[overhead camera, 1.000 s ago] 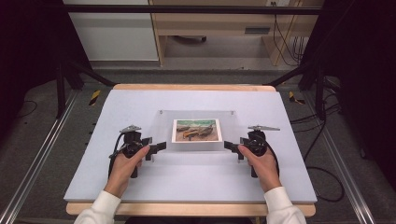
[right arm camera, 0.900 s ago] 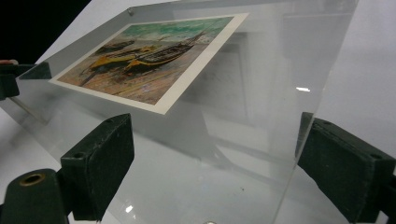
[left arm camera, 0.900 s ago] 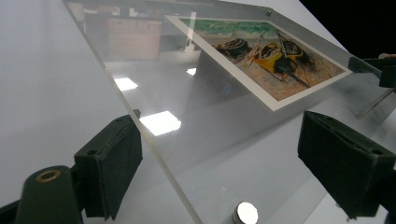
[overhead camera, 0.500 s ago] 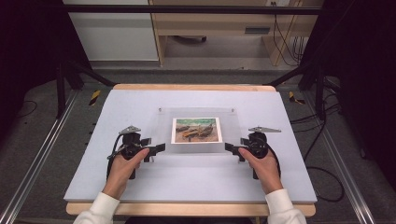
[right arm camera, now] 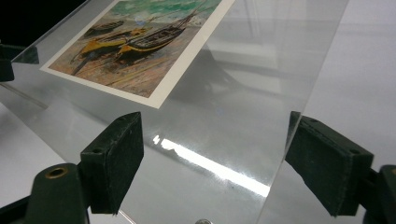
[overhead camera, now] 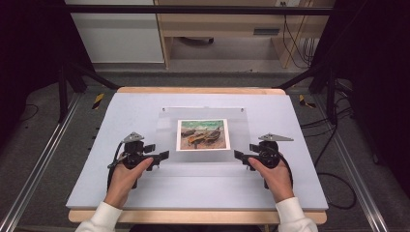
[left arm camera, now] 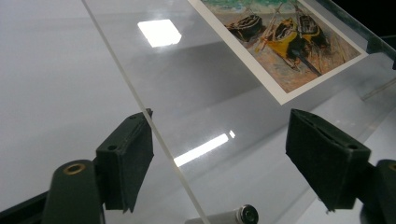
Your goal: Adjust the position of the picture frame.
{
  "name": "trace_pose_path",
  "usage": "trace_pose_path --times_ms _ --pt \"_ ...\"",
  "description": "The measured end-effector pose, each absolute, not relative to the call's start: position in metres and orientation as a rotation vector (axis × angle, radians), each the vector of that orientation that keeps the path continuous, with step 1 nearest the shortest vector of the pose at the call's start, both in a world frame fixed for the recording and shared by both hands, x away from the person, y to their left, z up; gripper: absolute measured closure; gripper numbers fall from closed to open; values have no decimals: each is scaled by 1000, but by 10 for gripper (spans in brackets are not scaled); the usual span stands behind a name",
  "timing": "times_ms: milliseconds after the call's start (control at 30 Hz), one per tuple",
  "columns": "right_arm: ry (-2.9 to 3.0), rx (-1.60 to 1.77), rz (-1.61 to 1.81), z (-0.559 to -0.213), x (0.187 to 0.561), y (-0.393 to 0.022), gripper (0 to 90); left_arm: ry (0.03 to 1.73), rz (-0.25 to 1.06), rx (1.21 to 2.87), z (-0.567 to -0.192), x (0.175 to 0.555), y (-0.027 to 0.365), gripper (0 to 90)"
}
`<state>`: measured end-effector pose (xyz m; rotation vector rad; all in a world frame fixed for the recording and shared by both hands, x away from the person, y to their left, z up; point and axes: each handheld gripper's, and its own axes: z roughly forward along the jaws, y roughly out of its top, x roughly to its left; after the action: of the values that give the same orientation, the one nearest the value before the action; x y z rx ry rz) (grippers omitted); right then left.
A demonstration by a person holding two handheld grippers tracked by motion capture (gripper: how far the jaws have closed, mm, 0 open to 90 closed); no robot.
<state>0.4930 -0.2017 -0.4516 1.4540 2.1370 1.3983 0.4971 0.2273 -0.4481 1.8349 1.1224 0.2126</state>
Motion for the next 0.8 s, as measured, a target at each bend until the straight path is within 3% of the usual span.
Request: trace_pose_path --times_ms 500,800 --pt "2127 1397 1379 -448 482 -204 267 1139 234 1818 -444 487 232 357" --pt "2125 1385 1377 -447 479 -204 283 1139 243 1818 -443 485 232 367"
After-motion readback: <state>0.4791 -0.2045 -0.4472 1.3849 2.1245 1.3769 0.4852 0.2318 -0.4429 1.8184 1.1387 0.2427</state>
